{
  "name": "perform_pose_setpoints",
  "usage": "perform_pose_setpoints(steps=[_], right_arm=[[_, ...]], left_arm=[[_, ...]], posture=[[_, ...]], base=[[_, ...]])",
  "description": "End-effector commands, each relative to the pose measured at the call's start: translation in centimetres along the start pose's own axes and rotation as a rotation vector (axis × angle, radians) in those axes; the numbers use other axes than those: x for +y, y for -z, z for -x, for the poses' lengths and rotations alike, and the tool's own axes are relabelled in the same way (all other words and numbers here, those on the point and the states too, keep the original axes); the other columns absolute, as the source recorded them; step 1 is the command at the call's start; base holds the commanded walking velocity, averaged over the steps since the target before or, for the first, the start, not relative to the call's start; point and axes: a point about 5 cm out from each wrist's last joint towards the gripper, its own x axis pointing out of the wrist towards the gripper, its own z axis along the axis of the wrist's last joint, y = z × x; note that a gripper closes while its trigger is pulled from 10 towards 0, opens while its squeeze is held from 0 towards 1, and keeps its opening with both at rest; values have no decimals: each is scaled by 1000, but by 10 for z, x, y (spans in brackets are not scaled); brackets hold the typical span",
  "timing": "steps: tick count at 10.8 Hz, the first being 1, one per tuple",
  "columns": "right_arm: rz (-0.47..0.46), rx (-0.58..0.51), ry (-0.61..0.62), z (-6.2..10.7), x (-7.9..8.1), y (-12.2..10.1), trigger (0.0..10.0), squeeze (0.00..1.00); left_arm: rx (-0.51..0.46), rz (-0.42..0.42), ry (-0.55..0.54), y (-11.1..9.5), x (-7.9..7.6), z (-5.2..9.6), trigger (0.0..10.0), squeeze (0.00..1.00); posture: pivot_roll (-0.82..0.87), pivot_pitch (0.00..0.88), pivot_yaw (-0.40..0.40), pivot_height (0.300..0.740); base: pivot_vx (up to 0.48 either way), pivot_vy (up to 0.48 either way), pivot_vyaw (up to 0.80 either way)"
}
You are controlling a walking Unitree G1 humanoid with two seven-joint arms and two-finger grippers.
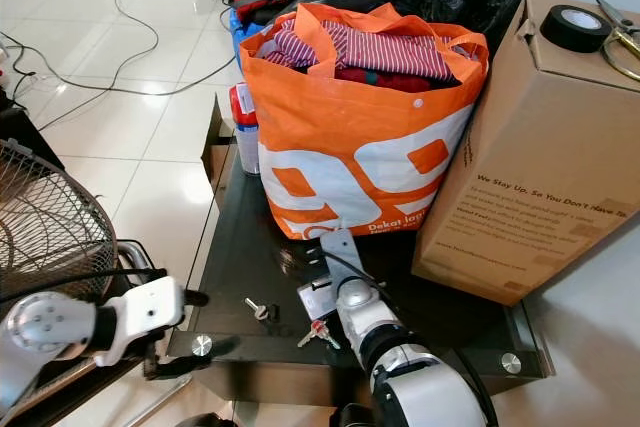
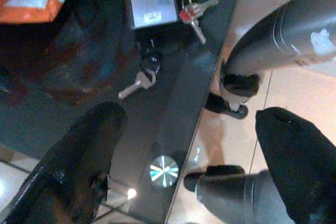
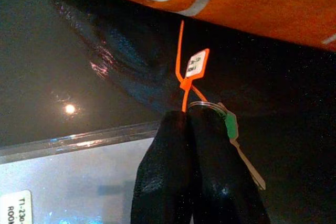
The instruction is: Hang keys on a hook
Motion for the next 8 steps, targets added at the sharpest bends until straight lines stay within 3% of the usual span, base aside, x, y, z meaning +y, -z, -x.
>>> perform_pose_setpoints(steps=[1,2,4,6,7,8], right_arm=[[-26,-7,-4,-1,-4,-2,0,0],[-80,-42,-40,-1,-9,-6,0,0],[-179,-167,-334,11,-12,-11,0,0],[-192,-187,-466,28,-16,-3,0,0],[-214,-231,-512,48,-27,1,0,0],[-202,-248,-507,53,-29,0,0,0]], left_arm=[[11,-7,-5,0,1,-2,10000,0],[-5,-9,-18,-2,4,-6,10000,0],[-54,-5,-42,-10,7,-17,10000,0],[-71,-10,-47,-13,10,-24,10000,0],[-93,-25,-49,-19,17,-32,10000,0],[-98,-30,-45,-21,18,-34,10000,0]], posture=[[14,64,-19,740],[-5,42,-19,740],[-41,0,-7,740],[-65,0,11,740],[-88,0,35,740],[-93,0,42,740]], base=[[0,0,0],[0,0,0],[0,0,0],[0,0,0],[0,0,0],[0,0,0]])
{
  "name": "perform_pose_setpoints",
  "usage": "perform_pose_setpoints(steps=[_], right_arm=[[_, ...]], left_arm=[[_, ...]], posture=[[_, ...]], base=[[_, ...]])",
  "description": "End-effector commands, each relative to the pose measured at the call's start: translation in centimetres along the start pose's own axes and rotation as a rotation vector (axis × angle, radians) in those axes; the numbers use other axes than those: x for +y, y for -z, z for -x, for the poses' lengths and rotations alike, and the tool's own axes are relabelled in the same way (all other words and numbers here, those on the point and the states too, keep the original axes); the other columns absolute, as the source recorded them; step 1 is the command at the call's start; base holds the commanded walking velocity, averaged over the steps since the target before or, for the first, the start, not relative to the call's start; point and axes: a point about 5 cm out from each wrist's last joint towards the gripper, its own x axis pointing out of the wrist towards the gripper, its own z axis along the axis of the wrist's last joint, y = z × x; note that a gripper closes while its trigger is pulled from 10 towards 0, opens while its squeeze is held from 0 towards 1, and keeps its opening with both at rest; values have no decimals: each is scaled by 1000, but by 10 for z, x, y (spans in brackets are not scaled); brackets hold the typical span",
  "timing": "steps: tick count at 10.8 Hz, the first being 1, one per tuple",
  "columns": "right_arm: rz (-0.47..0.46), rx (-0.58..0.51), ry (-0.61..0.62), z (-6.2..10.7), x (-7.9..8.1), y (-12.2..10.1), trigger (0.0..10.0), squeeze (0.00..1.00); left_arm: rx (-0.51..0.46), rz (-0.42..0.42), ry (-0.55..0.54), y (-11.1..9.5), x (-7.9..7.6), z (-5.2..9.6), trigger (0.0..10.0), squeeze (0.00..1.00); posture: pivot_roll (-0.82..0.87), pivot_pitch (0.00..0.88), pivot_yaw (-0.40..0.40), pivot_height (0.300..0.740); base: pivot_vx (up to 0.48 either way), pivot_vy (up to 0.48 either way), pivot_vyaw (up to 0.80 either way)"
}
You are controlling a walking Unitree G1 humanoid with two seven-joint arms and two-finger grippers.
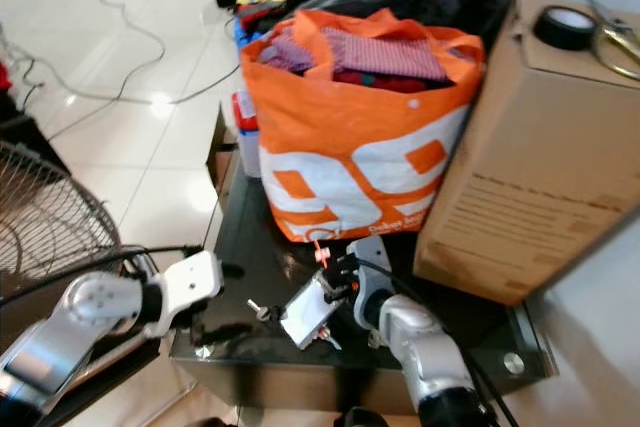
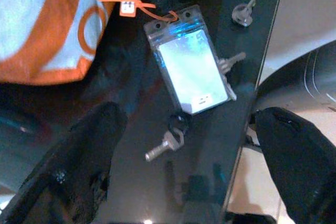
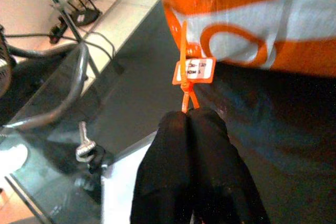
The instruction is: Hang keys on a hook
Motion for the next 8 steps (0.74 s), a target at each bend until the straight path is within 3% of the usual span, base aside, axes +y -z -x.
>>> perform_pose_setpoints(steps=[1,4,5,6,7,8], right_arm=[[0,-12,4,0,3,-5,0,0],[68,98,153,-17,6,10,0,0],[71,130,212,-26,6,17,2157,0],[109,160,259,-31,5,19,6588,0],[148,185,321,-35,0,21,10000,0],[159,192,342,-36,-4,21,10000,537]], left_arm=[[9,-16,10,0,1,-2,10000,0],[29,-23,35,5,-2,-3,10000,0],[49,-25,43,10,-5,-1,10000,0],[50,-26,43,10,-7,0,10000,0],[53,-23,40,11,-8,2,10000,0],[55,-20,37,12,-9,3,10000,0]], posture=[[-100,0,53,740],[-100,0,57,740],[-92,0,49,740],[-85,0,41,740],[-77,0,30,740],[-76,0,23,740]], base=[[0,0,0],[0,0,0],[0,0,0],[0,0,0],[0,0,0],[0,0,0]])
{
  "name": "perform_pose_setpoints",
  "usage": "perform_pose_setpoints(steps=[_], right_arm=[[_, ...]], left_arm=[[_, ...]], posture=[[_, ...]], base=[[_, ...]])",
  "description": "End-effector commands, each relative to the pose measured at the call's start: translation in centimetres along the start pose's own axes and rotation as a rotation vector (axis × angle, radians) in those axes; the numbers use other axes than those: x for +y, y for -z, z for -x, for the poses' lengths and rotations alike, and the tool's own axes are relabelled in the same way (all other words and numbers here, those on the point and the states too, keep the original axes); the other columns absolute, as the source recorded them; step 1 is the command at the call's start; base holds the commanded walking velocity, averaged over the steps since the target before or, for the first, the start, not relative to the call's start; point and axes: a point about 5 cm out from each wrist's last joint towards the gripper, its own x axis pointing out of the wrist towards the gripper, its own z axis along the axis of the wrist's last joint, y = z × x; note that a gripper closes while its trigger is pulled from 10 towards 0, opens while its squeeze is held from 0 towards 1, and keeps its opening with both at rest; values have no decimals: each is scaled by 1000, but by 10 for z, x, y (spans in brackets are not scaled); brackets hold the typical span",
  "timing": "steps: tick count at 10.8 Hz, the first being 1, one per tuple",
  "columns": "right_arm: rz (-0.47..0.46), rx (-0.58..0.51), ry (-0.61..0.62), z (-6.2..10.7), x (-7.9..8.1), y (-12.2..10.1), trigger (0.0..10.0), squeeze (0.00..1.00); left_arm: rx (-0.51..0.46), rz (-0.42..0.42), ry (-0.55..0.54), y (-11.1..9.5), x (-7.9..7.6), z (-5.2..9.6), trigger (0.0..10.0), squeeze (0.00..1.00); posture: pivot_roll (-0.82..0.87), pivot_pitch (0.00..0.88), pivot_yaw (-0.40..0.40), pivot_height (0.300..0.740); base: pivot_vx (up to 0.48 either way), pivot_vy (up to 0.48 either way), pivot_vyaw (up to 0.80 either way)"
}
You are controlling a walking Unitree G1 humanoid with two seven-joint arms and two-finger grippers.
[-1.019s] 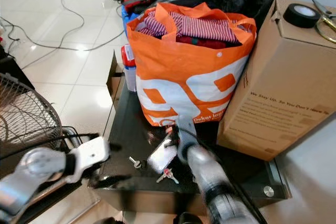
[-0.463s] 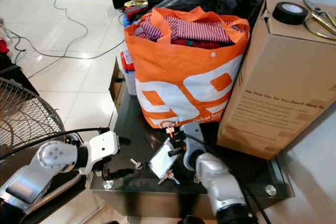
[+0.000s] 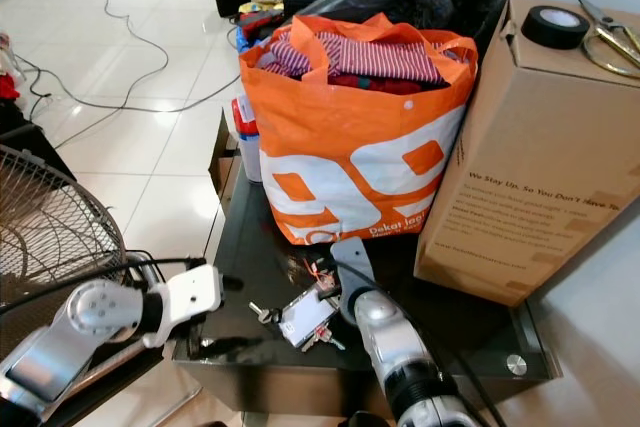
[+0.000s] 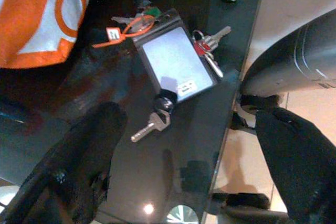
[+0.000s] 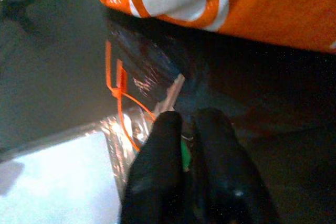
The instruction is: Hang keys on a hook
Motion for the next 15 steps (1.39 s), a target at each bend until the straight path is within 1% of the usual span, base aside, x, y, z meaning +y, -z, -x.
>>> perform_pose_setpoints(steps=[1,2,3,4,5,7,8,9,10,11,13,14,15], right_arm=[[5,-2,8,-1,-2,-1,10000,1000],[37,-29,-14,-2,-2,-6,10000,1000],[89,-52,-56,-1,1,-9,10000,1000],[131,-65,-107,-1,8,-9,10000,1000],[145,-68,-122,-1,13,-8,10000,1000],[168,-67,-142,-3,28,-5,10000,1000],[189,-87,-215,-1,38,-8,10000,1000],[202,-73,-374,11,47,-3,10000,1000],[228,-63,-413,17,48,3,10000,1000],[243,-58,-390,17,45,8,10000,1000],[247,-61,-421,22,56,11,10000,1000],[243,-53,-401,22,62,11,10000,1000],[212,-48,-358,15,71,10,10000,561]], left_arm=[[2,-15,-12,-2,1,4,10000,0],[2,-10,-15,-1,-1,4,10000,0],[2,-7,-17,-1,-2,4,10000,0],[3,-4,-21,-1,-3,5,10000,0],[3,-3,-24,0,-2,5,10000,0],[14,1,-32,2,-2,8,10000,0],[20,3,-31,3,-3,9,10000,0],[22,7,-29,4,-5,10,10000,0],[23,10,-29,5,-5,10,10000,0],[23,11,-28,5,-5,9,10000,0],[26,20,-24,7,-6,9,10000,0],[43,29,-16,12,-9,10,10000,0],[59,33,-12,15,-11,11,10000,0]], posture=[[-74,0,15,740],[-74,0,6,740],[-74,0,3,740],[-73,0,-1,740],[-73,0,-1,740],[-64,0,-1,740],[-64,0,-1,740],[-69,0,2,740],[-74,0,1,740],[-75,0,2,740],[-80,0,2,740],[-80,0,2,740],[-73,0,-6,740]], base=[[0,0,0],[0,0,0],[0,0,0],[0,0,0],[0,0,0],[0,0,0],[0,0,0],[0,0,0],[0,0,0],[0,0,0],[0,0,0],[0,0,0],[0,0,0]])
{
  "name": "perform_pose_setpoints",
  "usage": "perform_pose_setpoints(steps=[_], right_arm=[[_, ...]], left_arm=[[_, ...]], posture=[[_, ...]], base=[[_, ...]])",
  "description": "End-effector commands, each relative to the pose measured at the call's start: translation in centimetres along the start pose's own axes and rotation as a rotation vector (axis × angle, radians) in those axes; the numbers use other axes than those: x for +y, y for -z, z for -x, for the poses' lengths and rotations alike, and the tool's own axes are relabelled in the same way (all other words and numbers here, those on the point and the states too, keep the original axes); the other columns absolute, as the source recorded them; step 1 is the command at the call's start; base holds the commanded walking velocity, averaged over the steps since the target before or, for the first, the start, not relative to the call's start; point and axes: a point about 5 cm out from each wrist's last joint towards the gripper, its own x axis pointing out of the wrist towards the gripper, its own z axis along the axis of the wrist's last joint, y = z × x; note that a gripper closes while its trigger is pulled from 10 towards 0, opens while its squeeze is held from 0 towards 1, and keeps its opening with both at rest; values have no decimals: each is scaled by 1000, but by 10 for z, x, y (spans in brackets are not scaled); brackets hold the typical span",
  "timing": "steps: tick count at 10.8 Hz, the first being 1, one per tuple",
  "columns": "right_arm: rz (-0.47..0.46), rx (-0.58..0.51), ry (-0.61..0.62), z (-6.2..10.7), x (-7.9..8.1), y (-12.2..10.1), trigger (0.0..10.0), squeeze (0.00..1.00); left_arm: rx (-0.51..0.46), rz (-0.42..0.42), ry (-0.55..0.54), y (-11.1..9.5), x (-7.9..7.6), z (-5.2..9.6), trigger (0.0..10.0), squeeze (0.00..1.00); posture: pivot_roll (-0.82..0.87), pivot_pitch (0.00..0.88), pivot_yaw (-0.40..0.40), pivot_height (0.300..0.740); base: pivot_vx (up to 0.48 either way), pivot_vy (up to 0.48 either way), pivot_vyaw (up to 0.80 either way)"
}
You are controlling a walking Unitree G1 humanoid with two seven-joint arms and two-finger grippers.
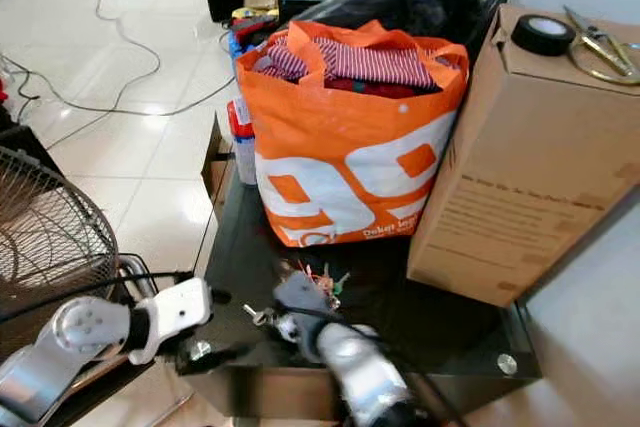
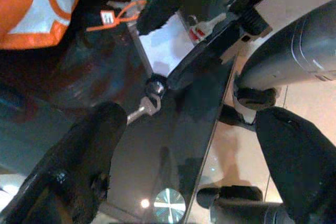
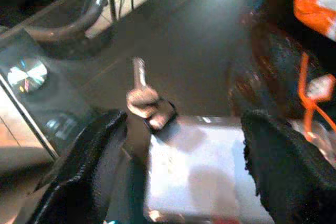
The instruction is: Hang keys on a hook
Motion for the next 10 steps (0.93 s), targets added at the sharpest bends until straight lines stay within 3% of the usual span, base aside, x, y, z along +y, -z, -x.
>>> perform_pose_setpoints(steps=[1,5,6,7,8,9,10], right_arm=[[4,7,20,-1,-2,0,10000,0],[-42,38,141,-15,0,2,10000,0],[-54,38,121,-16,3,2,9216,0],[-73,37,80,-18,10,3,7098,0],[-84,36,55,-19,15,3,6667,0],[-95,19,46,-20,17,1,6941,0],[-119,-27,53,-21,16,-5,8196,0]], left_arm=[[18,-3,4,2,-1,3,10000,0],[67,24,-1,15,-9,15,10000,0],[73,29,0,17,-11,17,10000,0],[76,34,-3,18,-13,18,10000,0],[78,36,-4,18,-14,19,10000,0],[81,41,-7,19,-15,20,10000,0],[83,44,-8,20,-16,20,10000,0]], posture=[[-68,3,-9,740],[-42,41,-26,740],[-40,44,-29,740],[-36,48,-31,740],[-33,53,-34,740],[-32,57,-37,740],[-34,58,-39,740]], base=[[0,0,0],[0,0,0],[0,0,0],[0,0,0],[0,0,0],[0,0,0],[0,0,0]])
